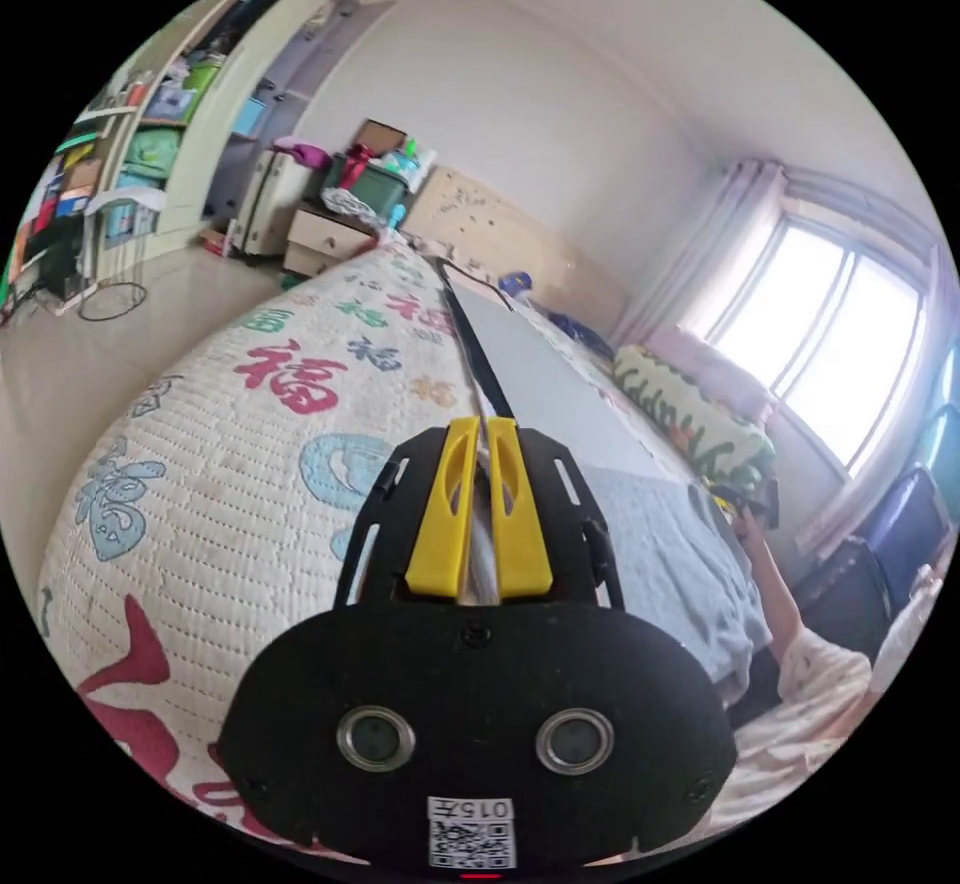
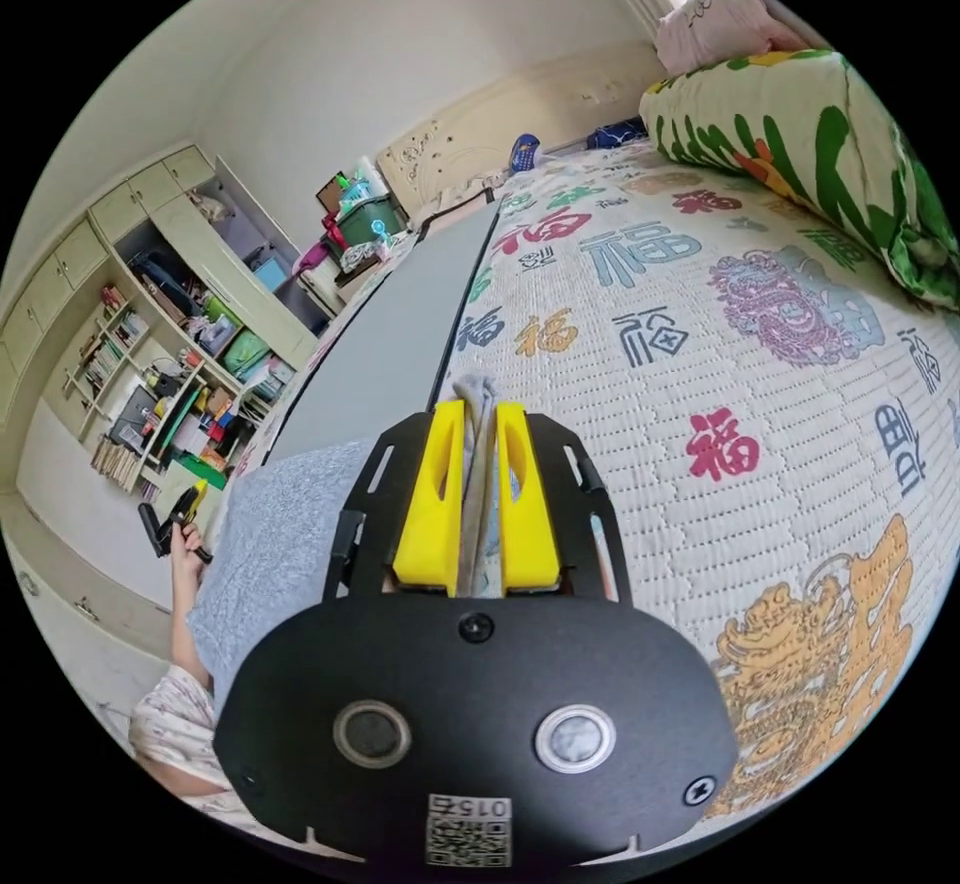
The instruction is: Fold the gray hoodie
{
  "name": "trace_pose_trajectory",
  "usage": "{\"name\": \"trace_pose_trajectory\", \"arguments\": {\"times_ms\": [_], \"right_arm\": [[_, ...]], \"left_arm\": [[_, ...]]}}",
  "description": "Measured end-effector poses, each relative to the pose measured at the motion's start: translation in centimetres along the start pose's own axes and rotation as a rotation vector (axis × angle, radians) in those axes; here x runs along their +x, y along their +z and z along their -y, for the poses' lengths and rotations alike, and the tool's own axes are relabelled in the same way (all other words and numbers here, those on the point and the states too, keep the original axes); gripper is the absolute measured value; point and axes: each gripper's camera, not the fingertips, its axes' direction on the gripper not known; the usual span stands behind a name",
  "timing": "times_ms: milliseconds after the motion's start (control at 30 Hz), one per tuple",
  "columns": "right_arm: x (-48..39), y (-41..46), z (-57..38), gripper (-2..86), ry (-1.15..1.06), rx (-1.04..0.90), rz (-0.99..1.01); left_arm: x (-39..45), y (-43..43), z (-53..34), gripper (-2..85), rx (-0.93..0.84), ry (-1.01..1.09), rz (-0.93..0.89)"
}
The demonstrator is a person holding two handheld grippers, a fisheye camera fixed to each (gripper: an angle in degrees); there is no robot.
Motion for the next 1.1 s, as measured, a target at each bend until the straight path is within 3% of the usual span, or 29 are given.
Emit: {"name": "trace_pose_trajectory", "arguments": {"times_ms": [200, 433, 567, 767, 1100], "right_arm": [[4.8, -9.2, -5.8, 6.9, -0.185, 0.005, 0.247], [8.3, -14.6, -21.5, 10.9, -0.370, 0.144, 0.252], [10.4, -11.7, -25.0, 11.7, -0.339, 0.164, 0.185], [13.8, -6.1, -21.8, 13.2, -0.320, 0.173, 0.245], [14.7, 4.0, -17.4, 4.3, -0.417, 0.219, -0.062]], "left_arm": [[12.9, -2.5, -6.2, 7.0, -0.006, 0.077, -0.131], [24.4, -3.2, -21.6, 9.2, 0.165, -0.039, 0.029], [27.5, -1.6, -24.2, 12.4, 0.195, -0.091, 0.085], [31.8, 0.3, -21.6, 11.2, 0.148, -0.107, 0.048], [34.8, -0.2, -19.1, 2.8, 0.149, -0.118, -0.074]]}}
